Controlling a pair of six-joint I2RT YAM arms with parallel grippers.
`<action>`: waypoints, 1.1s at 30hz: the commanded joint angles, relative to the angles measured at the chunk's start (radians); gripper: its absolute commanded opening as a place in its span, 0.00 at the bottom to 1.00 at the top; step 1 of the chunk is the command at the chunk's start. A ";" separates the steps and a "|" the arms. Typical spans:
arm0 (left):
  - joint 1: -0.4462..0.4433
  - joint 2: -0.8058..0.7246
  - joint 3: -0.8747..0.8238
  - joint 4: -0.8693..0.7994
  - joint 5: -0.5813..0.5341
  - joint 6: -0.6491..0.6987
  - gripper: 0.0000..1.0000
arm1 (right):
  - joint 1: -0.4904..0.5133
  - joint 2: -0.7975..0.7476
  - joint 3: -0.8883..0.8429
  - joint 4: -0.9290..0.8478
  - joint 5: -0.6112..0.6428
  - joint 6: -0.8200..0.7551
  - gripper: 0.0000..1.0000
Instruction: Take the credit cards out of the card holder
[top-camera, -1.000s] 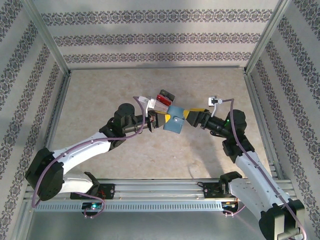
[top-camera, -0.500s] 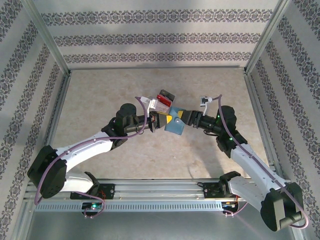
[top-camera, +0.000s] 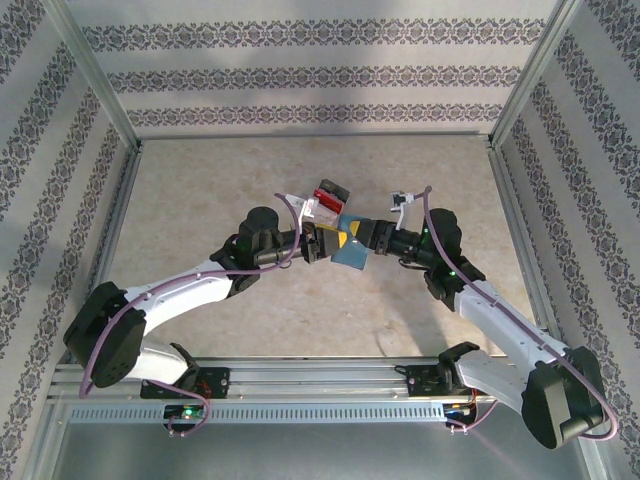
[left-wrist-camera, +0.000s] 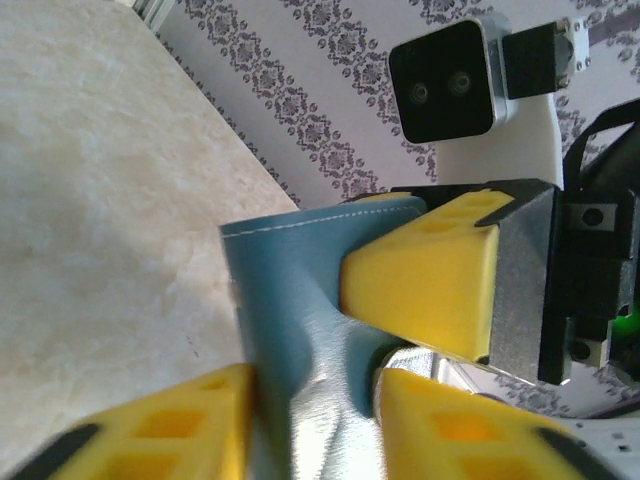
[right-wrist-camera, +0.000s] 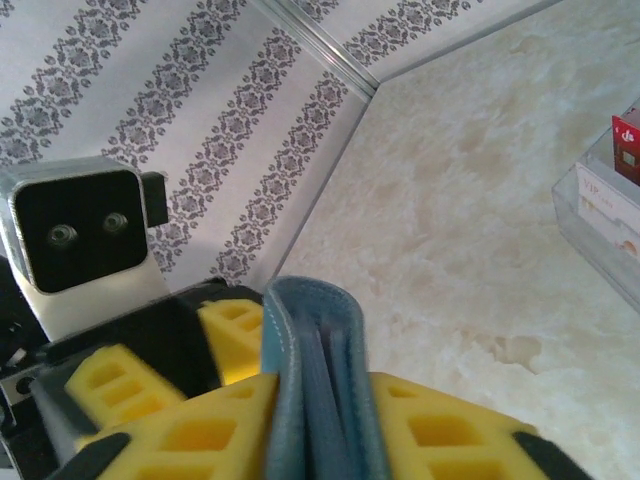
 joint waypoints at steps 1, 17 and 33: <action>-0.008 -0.043 0.016 -0.069 0.047 0.038 0.53 | 0.012 0.008 0.053 0.053 -0.025 -0.024 0.21; 0.121 -0.185 -0.038 -0.223 0.214 0.046 0.78 | -0.025 0.046 0.136 0.156 -0.283 -0.060 0.08; 0.107 -0.063 -0.043 0.115 0.377 -0.093 0.53 | 0.005 0.144 0.188 0.299 -0.400 -0.005 0.07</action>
